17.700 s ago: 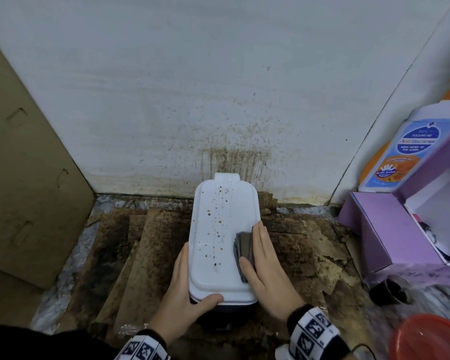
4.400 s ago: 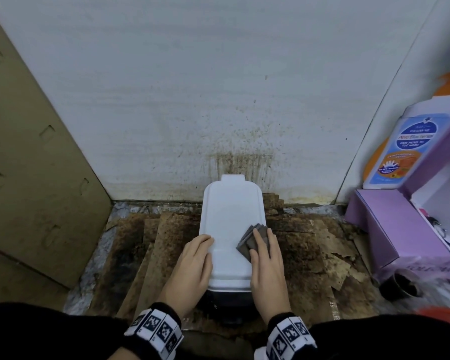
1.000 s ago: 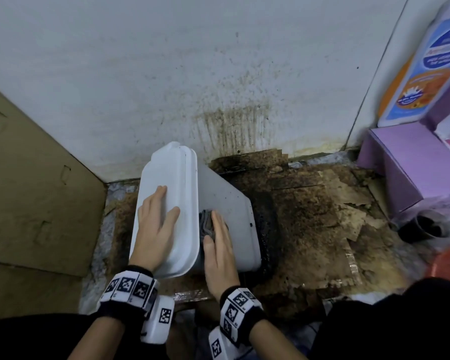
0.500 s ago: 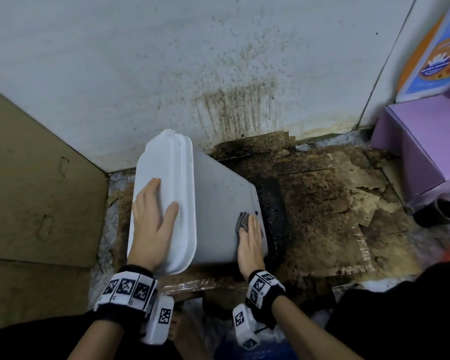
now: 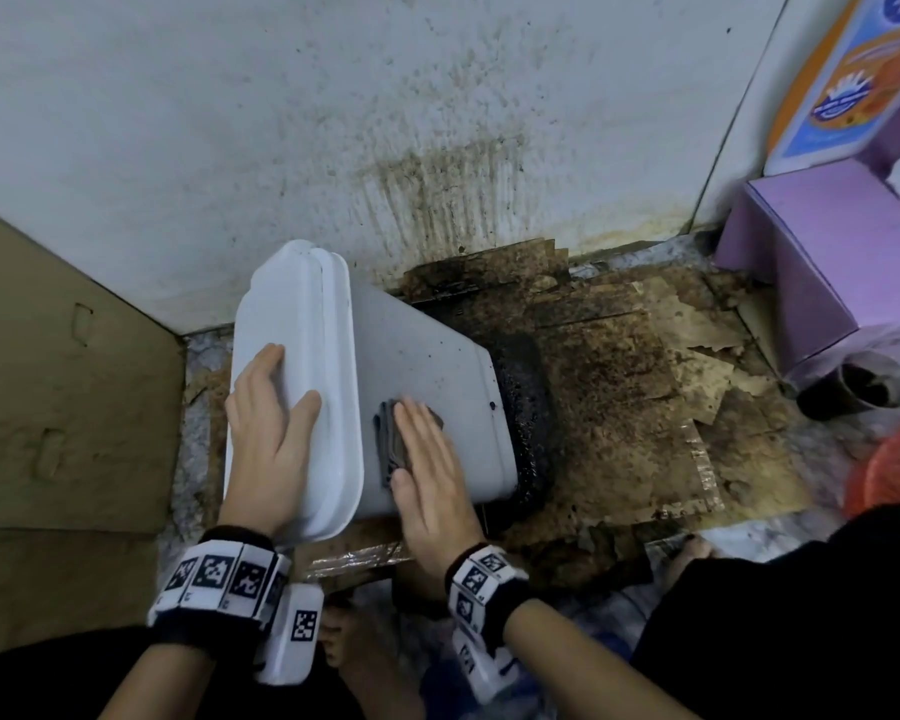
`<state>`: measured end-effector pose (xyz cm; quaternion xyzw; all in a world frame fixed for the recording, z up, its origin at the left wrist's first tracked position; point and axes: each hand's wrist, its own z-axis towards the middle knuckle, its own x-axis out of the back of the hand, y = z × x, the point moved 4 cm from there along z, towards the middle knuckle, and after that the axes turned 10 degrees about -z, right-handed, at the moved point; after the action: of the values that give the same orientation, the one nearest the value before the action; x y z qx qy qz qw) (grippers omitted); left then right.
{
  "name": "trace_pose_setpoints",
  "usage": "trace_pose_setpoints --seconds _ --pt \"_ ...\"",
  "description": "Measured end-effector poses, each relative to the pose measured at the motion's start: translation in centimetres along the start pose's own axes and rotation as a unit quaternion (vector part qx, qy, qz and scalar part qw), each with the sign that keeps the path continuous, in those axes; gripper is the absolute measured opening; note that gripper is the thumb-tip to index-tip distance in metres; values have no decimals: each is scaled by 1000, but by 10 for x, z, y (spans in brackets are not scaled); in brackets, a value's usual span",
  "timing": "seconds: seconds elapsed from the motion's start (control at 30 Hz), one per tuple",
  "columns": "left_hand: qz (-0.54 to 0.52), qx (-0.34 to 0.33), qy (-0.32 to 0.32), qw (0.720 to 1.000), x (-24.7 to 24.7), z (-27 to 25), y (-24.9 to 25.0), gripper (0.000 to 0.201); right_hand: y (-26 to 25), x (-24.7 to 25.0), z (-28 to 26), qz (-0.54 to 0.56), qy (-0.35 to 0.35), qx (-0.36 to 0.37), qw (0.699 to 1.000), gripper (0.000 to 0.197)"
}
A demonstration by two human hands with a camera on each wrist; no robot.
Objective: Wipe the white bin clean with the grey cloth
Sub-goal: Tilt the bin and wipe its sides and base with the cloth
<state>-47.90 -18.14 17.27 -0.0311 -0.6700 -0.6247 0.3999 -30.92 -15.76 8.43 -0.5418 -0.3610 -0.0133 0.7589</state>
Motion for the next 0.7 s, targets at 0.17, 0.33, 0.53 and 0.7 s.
trace_pose_setpoints --seconds 0.17,0.33,0.53,0.7 --pt "-4 -5 2 1000 0 -1 3 62 78 -9 -7 -3 9 -128 992 56" --pt "-11 -7 4 1000 0 -2 5 58 117 -14 -10 41 -5 -255 966 52" --pt "-22 6 5 1000 4 -3 -1 62 97 -18 -4 92 -18 -303 948 53" --pt "-15 11 -1 1000 5 -2 -5 60 60 -20 -2 100 -17 -274 956 56"
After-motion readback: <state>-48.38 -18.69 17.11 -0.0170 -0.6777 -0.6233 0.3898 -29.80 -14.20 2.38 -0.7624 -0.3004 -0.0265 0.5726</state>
